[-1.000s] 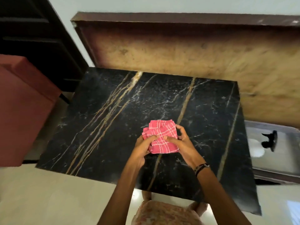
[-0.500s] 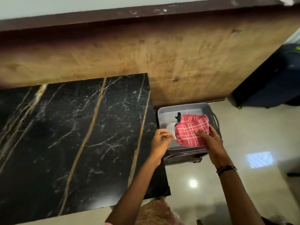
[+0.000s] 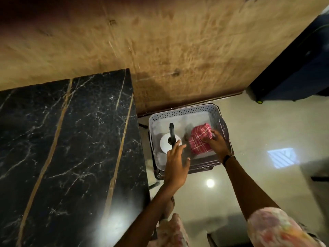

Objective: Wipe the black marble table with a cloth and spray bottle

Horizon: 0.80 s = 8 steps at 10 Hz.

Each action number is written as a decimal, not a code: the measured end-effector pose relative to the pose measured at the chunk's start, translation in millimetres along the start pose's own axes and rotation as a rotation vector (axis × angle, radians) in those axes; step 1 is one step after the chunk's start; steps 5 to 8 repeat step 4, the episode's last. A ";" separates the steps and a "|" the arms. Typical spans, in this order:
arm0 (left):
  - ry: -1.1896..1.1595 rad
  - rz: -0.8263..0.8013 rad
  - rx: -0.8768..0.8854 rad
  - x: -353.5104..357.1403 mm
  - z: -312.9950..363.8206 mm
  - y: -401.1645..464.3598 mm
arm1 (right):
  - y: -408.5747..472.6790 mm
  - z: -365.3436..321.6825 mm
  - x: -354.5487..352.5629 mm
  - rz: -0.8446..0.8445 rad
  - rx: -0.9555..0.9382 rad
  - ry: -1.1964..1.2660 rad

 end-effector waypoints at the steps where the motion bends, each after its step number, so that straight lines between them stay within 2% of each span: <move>1: -0.003 0.062 0.025 6.1 -11.4 9.0 | 20.8 4.1 2.6 -0.027 0.031 -0.004; 2: -0.026 0.096 0.030 11.2 -18.3 14.6 | 35.8 24.1 -0.2 0.023 0.082 -0.122; 4: -0.080 0.036 0.047 7.4 -19.4 15.2 | 22.9 18.1 1.6 0.167 0.142 -0.304; 8: -0.080 0.036 0.047 7.4 -19.4 15.2 | 22.9 18.1 1.6 0.167 0.142 -0.304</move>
Point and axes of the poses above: each hand's wrist, its own y-axis towards the middle knuckle, its own x-axis out of the palm, z = x × y, the point moved 2 cm from there along y, towards the middle knuckle, and after that the axes turned 14 degrees about -z, right-handed, at the moved point
